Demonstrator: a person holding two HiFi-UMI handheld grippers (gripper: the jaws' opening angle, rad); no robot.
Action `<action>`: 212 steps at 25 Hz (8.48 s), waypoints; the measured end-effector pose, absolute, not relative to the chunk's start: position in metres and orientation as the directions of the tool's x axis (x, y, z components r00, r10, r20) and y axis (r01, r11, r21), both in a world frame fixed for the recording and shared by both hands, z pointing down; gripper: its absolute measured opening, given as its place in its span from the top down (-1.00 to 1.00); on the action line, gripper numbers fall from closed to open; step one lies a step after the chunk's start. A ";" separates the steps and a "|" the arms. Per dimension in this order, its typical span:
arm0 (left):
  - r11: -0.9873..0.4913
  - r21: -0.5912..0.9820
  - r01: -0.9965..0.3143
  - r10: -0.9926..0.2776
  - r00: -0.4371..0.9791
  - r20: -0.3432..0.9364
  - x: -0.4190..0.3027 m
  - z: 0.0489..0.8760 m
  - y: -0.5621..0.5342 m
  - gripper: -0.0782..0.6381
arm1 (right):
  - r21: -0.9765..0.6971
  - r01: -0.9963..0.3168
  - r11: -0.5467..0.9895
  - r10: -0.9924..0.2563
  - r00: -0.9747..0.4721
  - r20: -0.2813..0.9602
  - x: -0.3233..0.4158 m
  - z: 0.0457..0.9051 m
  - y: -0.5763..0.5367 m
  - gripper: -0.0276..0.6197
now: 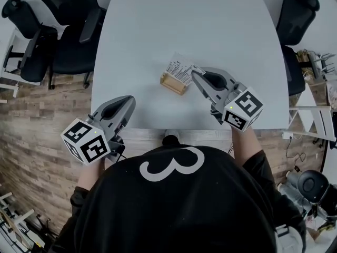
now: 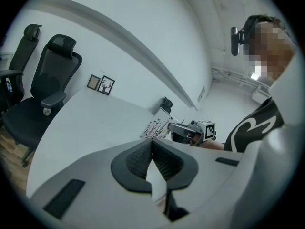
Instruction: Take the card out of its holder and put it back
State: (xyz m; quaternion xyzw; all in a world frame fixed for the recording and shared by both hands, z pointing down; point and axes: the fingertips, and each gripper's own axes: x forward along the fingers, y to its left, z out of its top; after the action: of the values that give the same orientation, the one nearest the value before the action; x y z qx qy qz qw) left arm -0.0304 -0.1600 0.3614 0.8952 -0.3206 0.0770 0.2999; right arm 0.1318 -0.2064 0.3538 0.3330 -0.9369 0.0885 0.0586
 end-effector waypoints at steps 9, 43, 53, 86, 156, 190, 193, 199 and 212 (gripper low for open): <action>-0.683 0.447 -0.577 -0.516 0.815 0.263 -0.055 0.326 -0.120 0.75 | -0.079 -0.706 0.703 -0.703 -0.708 0.067 0.116 0.298 -0.139 0.85; -0.790 0.408 -0.457 -0.450 0.885 0.120 -0.069 0.281 -0.036 0.75 | -0.094 -0.772 0.629 -0.776 -0.631 -0.010 0.092 0.262 -0.011 0.85; -0.777 0.424 -0.465 -0.451 0.881 0.140 -0.064 0.290 -0.044 0.75 | -0.094 -0.766 0.637 -0.769 -0.639 -0.002 0.096 0.264 -0.022 0.85; -0.631 0.506 -0.589 -0.538 0.801 0.261 -0.020 0.341 -0.157 0.75 | -0.108 -0.644 0.758 -0.640 -0.765 0.073 0.135 0.311 -0.170 0.85; -0.517 0.543 -0.661 -0.609 0.730 0.309 -0.035 0.370 -0.196 0.75 | -0.107 -0.537 0.837 -0.498 -0.827 0.259 0.114 0.406 -0.210 0.85; -0.508 0.554 -0.660 -0.617 0.727 0.301 -0.050 0.374 -0.188 0.75 | -0.162 -0.583 0.796 -0.510 -0.791 0.339 0.120 0.455 -0.218 0.84; -0.512 0.552 -0.658 -0.617 0.729 0.296 -0.055 0.371 -0.184 0.75 | -0.181 -0.597 0.781 -0.525 -0.786 0.328 0.119 0.454 -0.216 0.80; -0.521 0.553 -0.651 -0.611 0.736 0.292 -0.066 0.367 -0.169 0.75 | -0.194 -0.655 0.730 -0.606 -0.752 0.260 0.126 0.433 -0.215 0.45; -0.638 0.506 -0.580 -0.537 0.807 0.246 -0.063 0.329 -0.109 0.75 | -0.199 -0.764 0.613 -0.761 -0.639 0.110 0.144 0.354 -0.131 0.41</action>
State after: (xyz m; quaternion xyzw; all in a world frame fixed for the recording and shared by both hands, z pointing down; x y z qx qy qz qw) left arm -0.0628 -0.1090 0.3287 0.9044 -0.3088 0.0364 0.2923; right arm 0.1442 -0.1310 0.3537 0.4246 -0.8981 0.1144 0.0074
